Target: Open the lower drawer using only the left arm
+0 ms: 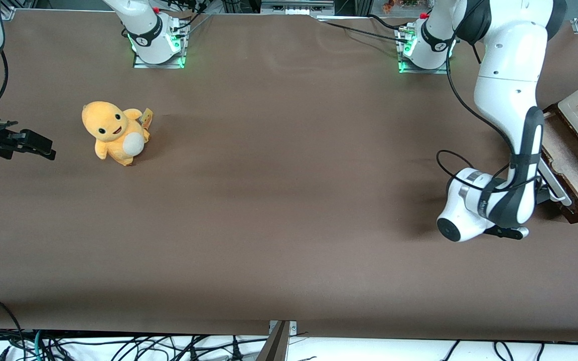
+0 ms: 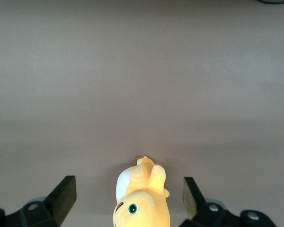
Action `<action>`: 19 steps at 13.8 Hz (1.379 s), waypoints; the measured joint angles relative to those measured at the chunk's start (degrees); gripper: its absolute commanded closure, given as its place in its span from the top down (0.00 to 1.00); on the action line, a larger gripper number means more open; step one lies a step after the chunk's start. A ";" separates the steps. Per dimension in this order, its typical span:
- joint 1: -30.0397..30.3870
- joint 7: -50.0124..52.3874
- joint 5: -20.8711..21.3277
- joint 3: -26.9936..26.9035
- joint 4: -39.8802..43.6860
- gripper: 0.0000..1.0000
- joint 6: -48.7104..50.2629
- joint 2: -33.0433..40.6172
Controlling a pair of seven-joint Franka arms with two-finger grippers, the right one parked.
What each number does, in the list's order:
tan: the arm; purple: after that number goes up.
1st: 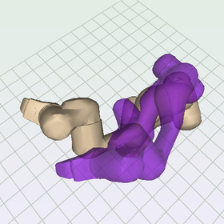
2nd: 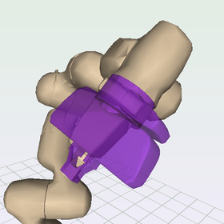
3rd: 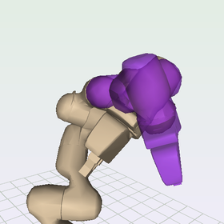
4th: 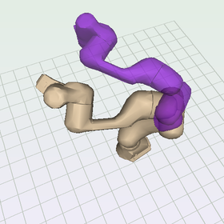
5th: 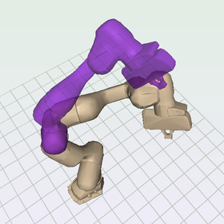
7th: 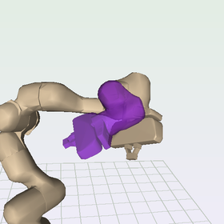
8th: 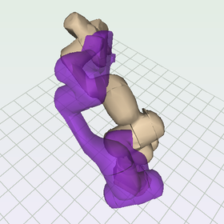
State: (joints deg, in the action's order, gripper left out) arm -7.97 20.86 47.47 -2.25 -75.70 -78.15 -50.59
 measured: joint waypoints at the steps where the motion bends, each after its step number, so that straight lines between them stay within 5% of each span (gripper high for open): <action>1: -0.40 0.00 -4.89 0.05 2.59 1.00 0.02 0.15; 6: -0.85 0.08 -34.51 -0.09 14.51 1.00 0.09 3.28; 9: 1.79 -1.78 -45.41 -0.32 18.33 1.00 0.16 8.63; 14: 7.98 -16.59 -47.85 -0.39 17.19 1.00 -1.70 17.51; 19: 7.92 -24.61 -47.90 -0.38 -1.26 1.00 -12.24 35.40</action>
State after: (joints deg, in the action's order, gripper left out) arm -0.05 -3.75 -0.43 -2.63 -76.95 -90.39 -15.19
